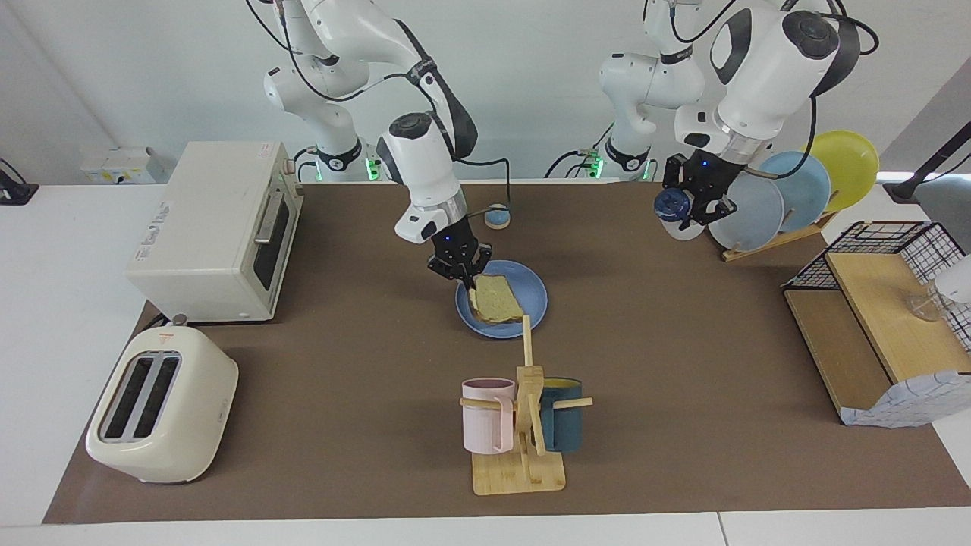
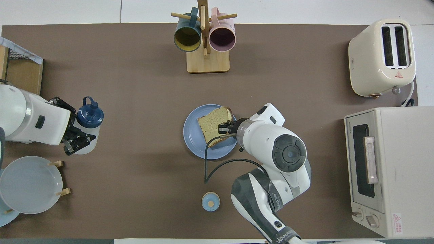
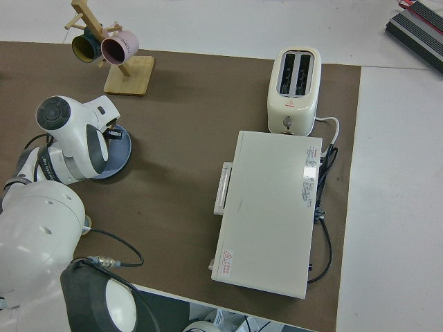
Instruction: Put bread on plate and add seasoning
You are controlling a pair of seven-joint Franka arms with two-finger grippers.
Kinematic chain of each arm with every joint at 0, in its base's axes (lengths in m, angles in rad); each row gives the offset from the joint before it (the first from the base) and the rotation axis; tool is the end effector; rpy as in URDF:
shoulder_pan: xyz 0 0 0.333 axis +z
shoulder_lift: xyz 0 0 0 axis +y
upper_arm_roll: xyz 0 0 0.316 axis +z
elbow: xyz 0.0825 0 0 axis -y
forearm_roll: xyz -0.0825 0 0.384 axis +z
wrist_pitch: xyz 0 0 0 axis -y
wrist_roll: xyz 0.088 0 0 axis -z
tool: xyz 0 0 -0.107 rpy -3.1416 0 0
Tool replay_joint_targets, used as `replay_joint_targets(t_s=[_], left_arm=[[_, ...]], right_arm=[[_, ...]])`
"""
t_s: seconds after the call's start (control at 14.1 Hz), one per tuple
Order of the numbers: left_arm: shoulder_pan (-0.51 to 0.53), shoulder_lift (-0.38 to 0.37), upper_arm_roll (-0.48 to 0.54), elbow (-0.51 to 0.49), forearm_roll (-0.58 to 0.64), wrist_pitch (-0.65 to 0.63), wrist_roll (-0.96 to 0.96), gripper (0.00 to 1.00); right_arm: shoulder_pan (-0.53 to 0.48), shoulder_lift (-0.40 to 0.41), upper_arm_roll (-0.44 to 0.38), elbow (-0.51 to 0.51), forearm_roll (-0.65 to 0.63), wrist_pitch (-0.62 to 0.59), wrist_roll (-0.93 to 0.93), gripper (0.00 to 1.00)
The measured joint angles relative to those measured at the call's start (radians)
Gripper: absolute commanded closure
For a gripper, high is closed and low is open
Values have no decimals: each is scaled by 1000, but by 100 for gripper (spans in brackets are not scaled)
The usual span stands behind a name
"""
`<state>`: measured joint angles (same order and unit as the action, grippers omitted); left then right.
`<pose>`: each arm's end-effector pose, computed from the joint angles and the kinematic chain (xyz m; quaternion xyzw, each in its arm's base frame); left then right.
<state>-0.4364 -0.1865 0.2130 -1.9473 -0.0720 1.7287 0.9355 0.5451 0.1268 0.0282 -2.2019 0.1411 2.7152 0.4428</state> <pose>0.4883 -0.1106 0.5558 0.8376 -0.5432 0.0020 0.0579 0.4893 0.3096 0.3658 -0.9805 -0.0061 -0.1466 0.1304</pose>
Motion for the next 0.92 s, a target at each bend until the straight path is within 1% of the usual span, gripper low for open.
replay_joint_targets(t_s=[0.07, 0.14, 0.21, 0.28, 0.35, 0.78, 0.85, 0.92], left_arm=[[0, -15, 0, -19, 0, 0, 12, 100], [0, -25, 0, -34, 0, 0, 20, 100], [0, -31, 0, -43, 0, -1, 26, 100], [-1, -34, -2, -49, 0, -1, 29, 100], [-1, -35, -5, -51, -1, -2, 30, 100], [-23, -36, -22, -51, -5, -14, 49, 100], [-37, -36, -22, -52, -5, -14, 53, 100], [-51, -37, -23, -54, -5, -13, 55, 100]], right_arm=[[0, -3, 0, -13, 0, 11, 0, 69], [1, -6, 1, -21, 0, 15, 0, 62], [1, -8, 1, -25, 0, 16, 0, 46], [1, -11, 1, -26, 0, 16, 0, 29], [1, -14, 1, -26, 0, 16, 0, 0], [-4, -22, 0, 11, 0, 15, -3, 0], [-4, -22, 0, 23, 0, -1, -6, 0], [-4, -22, 0, 49, 0, -52, -7, 0]])
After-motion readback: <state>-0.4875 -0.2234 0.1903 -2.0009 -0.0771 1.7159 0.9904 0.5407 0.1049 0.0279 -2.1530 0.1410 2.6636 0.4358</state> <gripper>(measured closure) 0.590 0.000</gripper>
